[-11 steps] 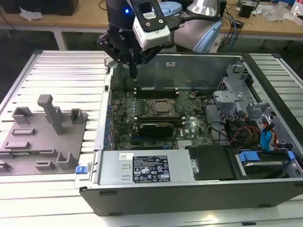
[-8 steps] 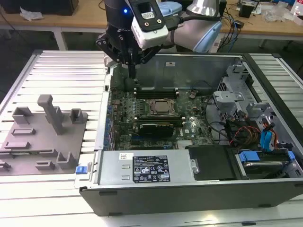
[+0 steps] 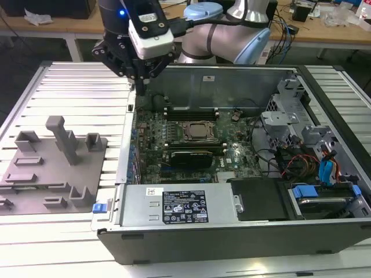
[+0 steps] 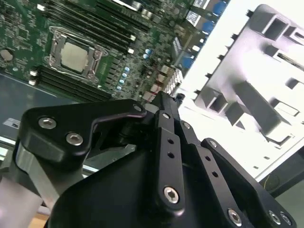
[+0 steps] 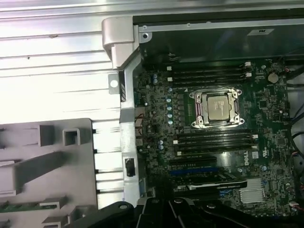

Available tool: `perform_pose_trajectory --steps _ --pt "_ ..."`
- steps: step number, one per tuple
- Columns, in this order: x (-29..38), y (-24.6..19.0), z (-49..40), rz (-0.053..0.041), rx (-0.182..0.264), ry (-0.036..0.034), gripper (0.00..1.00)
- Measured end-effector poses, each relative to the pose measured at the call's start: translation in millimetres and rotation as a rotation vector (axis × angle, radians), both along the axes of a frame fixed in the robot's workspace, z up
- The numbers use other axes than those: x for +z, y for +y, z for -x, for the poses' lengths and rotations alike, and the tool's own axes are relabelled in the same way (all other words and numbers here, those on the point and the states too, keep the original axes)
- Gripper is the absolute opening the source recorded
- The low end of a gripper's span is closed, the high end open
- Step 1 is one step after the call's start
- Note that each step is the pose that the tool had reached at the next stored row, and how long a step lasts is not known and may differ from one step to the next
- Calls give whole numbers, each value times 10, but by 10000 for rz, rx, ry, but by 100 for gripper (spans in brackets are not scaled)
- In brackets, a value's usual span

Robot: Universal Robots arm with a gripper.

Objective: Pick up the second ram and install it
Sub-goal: 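Reach for the second ram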

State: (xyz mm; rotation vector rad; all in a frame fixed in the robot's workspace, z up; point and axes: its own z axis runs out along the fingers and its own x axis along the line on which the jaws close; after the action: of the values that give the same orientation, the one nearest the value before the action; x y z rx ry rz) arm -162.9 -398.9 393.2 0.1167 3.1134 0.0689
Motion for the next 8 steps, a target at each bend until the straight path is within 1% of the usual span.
perform_pose_trajectory --steps 2,4,5,7,8 --pt "0 0 67 1 1 0 11" --pt "-1 0 176 0 0 -1 11" --pt "-1 0 212 0 0 -1 11" --pt "-2 0 343 0 -1 -1 11" --pt "-2 0 425 1 1 -1 11"
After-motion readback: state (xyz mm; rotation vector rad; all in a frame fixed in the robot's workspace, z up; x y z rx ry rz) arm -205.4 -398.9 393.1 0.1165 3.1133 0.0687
